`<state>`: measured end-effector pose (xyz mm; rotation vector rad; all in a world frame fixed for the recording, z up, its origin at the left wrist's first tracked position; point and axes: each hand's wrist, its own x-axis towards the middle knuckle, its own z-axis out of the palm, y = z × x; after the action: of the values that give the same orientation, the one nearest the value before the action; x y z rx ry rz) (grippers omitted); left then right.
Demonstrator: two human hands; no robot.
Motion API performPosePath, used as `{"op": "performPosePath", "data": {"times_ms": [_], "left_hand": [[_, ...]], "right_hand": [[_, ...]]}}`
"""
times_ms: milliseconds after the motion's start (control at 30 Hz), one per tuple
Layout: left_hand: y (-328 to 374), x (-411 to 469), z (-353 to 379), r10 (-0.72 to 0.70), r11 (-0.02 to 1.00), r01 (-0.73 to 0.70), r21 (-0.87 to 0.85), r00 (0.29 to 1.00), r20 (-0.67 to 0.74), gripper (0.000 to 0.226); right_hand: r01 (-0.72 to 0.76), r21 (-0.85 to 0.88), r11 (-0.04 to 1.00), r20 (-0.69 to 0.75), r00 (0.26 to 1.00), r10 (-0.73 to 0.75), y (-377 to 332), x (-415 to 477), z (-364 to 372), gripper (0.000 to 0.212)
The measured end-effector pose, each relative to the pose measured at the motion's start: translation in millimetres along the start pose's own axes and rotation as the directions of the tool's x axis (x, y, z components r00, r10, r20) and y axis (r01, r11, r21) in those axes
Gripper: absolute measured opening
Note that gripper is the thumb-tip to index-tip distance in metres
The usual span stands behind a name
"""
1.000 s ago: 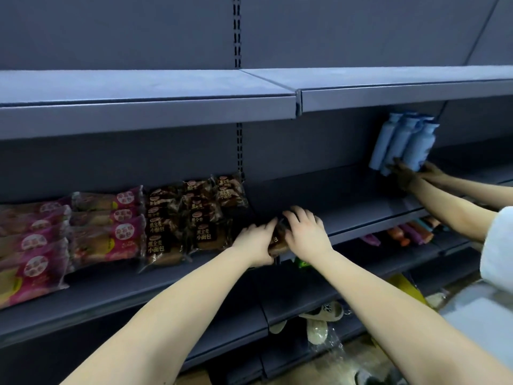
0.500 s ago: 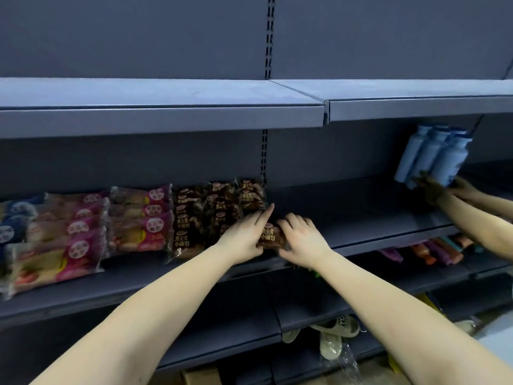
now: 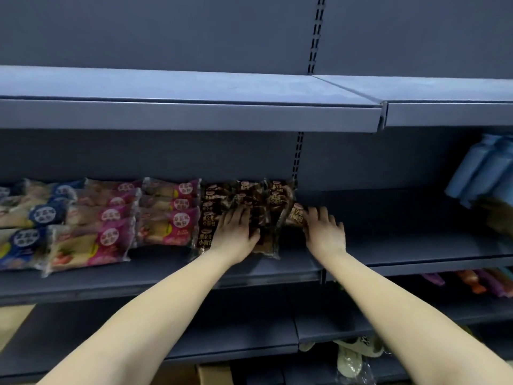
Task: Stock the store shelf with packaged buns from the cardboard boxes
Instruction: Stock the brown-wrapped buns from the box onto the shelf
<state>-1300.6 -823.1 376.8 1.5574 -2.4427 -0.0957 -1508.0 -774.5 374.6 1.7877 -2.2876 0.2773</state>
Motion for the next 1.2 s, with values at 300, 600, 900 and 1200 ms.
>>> {"op": "performPosePath", "data": {"times_ms": [300,600,900,1200], "left_hand": [[7,-3,32,-0.047,0.989,0.043,0.140,0.999,0.022,0.071],[3,-1,49,0.018,0.987,0.013,0.157,0.981,-0.193,0.067],[-2,-3,55,0.032,0.986,0.031,0.165,0.931,-0.364,0.058],[-5,-2,61,0.102,0.991,-0.054,0.121,0.895,-0.434,0.049]], "right_hand": [[0.011,0.069,0.998,0.182,0.983,-0.023,-16,22,22,0.077],[-0.102,0.147,0.984,0.173,0.982,0.076,-39,32,47,0.078],[-0.056,0.192,0.980,0.102,0.994,0.036,-39,38,51,0.082],[0.047,0.182,0.982,-0.098,0.995,-0.029,-38,33,56,0.055]]}}
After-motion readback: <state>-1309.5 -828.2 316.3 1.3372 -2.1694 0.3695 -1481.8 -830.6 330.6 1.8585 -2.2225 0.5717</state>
